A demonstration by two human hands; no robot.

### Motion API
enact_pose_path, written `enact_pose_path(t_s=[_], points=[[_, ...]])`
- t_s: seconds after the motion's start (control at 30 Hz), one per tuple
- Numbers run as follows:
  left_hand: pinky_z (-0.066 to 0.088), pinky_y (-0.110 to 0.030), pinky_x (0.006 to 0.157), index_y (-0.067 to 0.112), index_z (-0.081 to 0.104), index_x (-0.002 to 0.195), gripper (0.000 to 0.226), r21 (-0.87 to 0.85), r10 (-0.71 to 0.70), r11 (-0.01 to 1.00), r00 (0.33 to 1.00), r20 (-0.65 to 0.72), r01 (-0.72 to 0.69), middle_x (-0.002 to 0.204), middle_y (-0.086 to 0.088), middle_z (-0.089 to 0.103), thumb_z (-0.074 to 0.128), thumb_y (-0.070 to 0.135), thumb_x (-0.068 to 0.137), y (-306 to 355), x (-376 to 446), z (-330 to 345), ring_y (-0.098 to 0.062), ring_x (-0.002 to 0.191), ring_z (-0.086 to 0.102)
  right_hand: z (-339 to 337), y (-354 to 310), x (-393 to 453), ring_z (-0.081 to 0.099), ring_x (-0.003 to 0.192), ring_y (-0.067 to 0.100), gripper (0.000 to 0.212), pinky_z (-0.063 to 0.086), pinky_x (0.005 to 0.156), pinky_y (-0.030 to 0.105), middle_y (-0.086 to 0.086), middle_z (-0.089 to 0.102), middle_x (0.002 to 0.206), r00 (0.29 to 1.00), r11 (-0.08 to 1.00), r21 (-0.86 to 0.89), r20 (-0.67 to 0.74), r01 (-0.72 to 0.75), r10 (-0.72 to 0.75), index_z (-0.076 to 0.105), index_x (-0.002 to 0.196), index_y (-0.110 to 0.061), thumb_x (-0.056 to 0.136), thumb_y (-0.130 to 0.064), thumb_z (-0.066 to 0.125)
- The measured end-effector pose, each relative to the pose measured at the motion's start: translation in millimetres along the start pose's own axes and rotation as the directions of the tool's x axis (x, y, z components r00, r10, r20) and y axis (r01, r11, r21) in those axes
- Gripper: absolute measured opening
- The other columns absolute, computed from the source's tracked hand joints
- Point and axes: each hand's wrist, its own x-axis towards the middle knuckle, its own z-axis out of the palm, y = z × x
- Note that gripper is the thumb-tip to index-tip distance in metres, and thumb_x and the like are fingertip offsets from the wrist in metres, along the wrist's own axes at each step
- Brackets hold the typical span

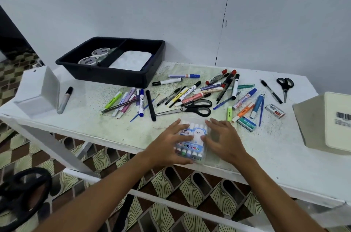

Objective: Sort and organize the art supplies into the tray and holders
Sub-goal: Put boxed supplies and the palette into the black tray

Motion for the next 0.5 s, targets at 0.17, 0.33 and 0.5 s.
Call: enact_pose_path(t_s=[0.17, 0.33, 0.5], points=[[0.034, -0.057, 0.109, 0.021, 0.058, 0.13, 0.072, 0.015, 0.072, 0.997, 0.987, -0.141, -0.07, 0.152, 0.0, 0.031, 0.066, 0.062, 0.071, -7.9, 0.5, -16.8, -0.022, 0.147, 0.013, -8.6, -15.4, 24.3, 0.063, 0.103, 0.02, 0.062, 0.057, 0.081, 0.034, 0.009, 0.041, 0.149, 0.999, 0.945, 0.326, -0.048, 0.014, 0.001, 0.053, 0.136, -0.013, 0.079, -0.021, 0.077], [0.034, -0.058, 0.108, 0.022, 0.059, 0.129, 0.069, 0.05, 0.109, 0.994, 0.968, -0.225, -0.1, 0.151, 0.002, 0.032, 0.066, 0.061, 0.071, -23.9, 13.5, -65.7, -0.024, 0.146, 0.017, -18.4, -50.1, 70.1, 0.069, 0.097, 0.026, 0.062, 0.061, 0.068, 0.038, 0.004, 0.04, 0.15, 1.0, 0.808, 0.588, -0.009, -0.019, 0.03, 0.053, 0.135, -0.007, 0.078, -0.006, 0.077], [0.033, -0.054, 0.11, 0.013, 0.063, 0.125, 0.072, 0.115, 0.172, 0.983, 0.944, -0.283, -0.144, 0.147, -0.01, 0.042, 0.068, 0.059, 0.07, -65.9, 32.4, -122.9, -0.028, 0.144, 0.024, -21.0, -98.8, 127.1, 0.072, 0.087, 0.02, 0.061, 0.06, 0.062, 0.032, 0.005, 0.051, 0.141, 0.999, 0.673, 0.738, 0.026, -0.047, 0.042, 0.058, 0.13, -0.013, 0.074, -0.001, 0.079]])
